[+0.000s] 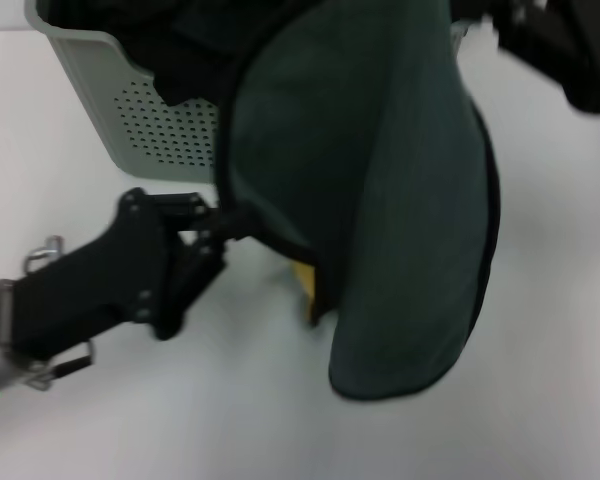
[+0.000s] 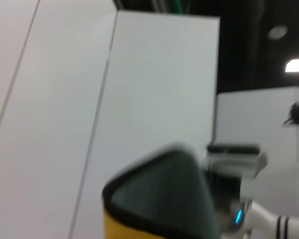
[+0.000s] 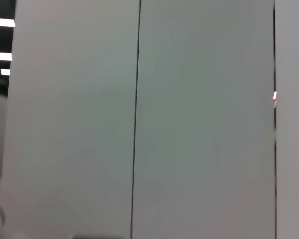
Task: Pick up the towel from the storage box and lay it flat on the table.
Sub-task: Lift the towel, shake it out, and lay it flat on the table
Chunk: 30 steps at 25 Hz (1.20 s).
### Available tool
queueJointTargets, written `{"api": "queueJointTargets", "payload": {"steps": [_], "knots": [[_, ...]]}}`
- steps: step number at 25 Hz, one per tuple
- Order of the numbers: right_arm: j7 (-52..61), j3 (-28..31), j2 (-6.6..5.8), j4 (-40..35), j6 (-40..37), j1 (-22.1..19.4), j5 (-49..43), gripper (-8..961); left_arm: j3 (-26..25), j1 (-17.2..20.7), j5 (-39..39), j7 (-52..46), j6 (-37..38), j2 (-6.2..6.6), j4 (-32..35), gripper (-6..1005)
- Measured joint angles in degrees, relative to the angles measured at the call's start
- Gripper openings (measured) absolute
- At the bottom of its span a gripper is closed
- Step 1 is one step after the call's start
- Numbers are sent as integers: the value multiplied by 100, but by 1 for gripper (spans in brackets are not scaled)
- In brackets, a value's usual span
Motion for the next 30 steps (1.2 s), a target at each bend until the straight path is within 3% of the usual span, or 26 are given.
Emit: {"api": "queueJointTargets", "payload": {"steps": [5,8,9,14,18,22,25,26,28,30], "knots": [[602,-168,95,-925,-204,-628,-643,74,-31,293,151,-686,331,327,651,15],[807,-203,88,-1206,-663,-940,-651,77,-39,548,240,-857,535,417,1121,16],[847,-195,86,-1255,-825,-1027,-635,79,-26,934,309,-1077,635,483,1774,16],[987,-145,83,-1293,-1657,-1422,-524,84,-16,1838,646,-1625,649,562,3324,18],[995,-30,80,-829,-2420,-1622,-435,89,-56,2197,926,-1952,649,572,3724,19],[760,314,73,144,-2581,-1614,-534,93,-337,1968,1367,-1949,642,508,3217,20],[389,587,67,1177,-2382,-1391,-863,96,-1148,1179,2345,-1883,607,341,2100,21],[195,678,64,1664,-2286,-1235,-1041,97,-1274,1058,2520,-1860,586,328,1925,21],[-104,759,56,2290,-2069,-976,-1306,100,-1940,397,3408,-1661,346,279,1011,22],[-311,779,51,2735,-1758,-757,-1542,102,-2205,15,3874,-1599,-120,257,585,22]]}}
